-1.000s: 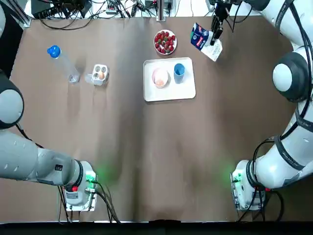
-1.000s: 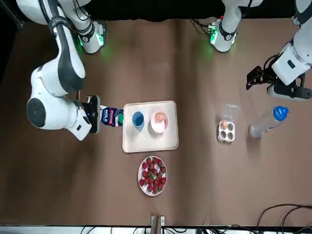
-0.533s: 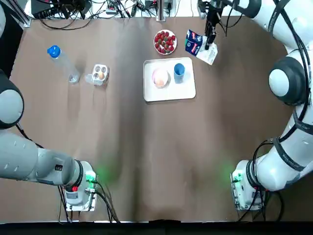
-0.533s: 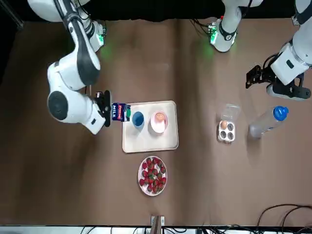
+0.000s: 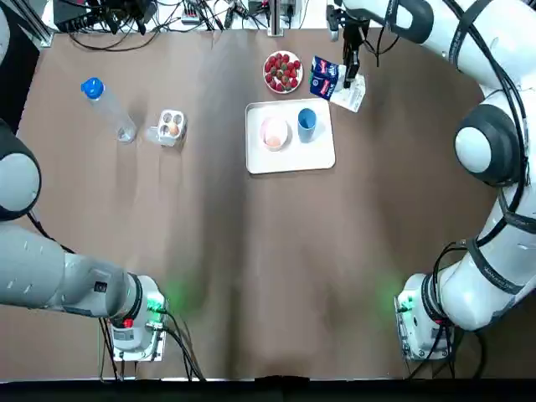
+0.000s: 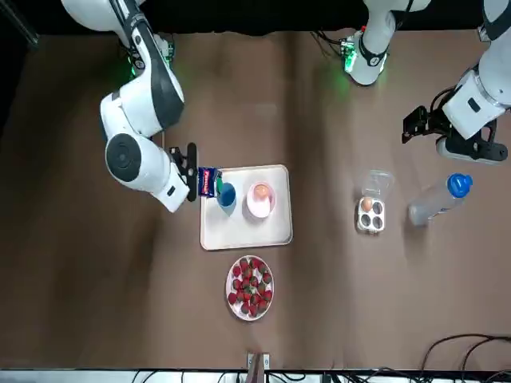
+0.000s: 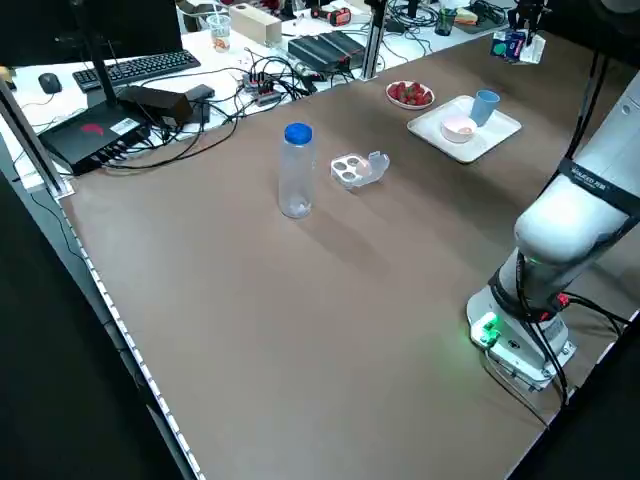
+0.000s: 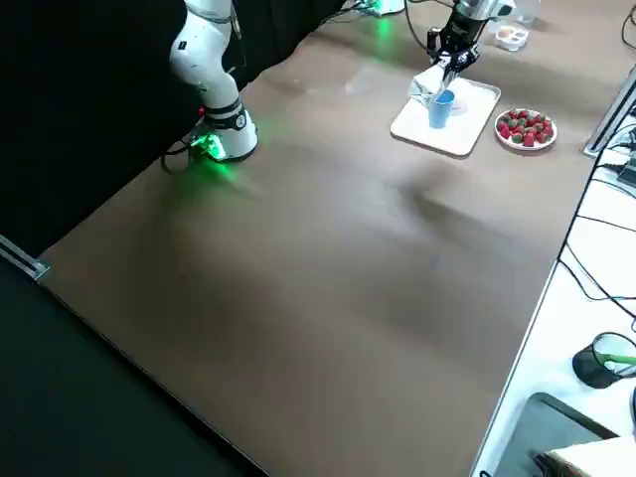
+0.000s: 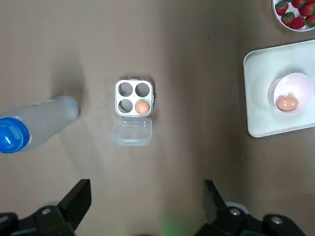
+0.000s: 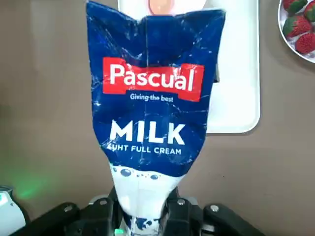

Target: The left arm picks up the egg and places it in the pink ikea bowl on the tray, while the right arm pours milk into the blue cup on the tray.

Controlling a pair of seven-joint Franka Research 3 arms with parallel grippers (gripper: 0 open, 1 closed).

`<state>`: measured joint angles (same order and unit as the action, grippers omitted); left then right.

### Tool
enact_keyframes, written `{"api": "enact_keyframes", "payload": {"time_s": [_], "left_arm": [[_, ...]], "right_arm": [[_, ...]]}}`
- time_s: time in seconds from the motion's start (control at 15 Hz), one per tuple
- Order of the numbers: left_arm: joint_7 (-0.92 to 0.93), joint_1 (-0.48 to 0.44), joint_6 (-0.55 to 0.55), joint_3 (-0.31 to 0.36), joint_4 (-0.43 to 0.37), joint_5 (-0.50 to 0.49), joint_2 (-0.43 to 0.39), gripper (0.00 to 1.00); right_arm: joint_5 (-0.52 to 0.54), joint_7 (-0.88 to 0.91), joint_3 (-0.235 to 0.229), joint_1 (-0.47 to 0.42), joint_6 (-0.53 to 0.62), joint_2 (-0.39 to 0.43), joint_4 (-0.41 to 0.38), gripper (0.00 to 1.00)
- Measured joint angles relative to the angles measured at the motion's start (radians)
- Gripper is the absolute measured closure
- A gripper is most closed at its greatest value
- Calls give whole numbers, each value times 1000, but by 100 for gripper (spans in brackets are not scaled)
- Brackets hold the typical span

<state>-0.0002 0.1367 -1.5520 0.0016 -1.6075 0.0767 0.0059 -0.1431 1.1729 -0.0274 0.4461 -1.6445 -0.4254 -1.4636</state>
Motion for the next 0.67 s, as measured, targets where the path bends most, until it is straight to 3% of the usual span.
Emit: {"api": "enact_keyframes", "payload": {"time_s": [0.67], "left_arm": [[0, 0, 20, -1, 0, 0, 0, 0]], "right_arm": [[31, -10, -1, 12, -13, -7, -7, 63]]}}
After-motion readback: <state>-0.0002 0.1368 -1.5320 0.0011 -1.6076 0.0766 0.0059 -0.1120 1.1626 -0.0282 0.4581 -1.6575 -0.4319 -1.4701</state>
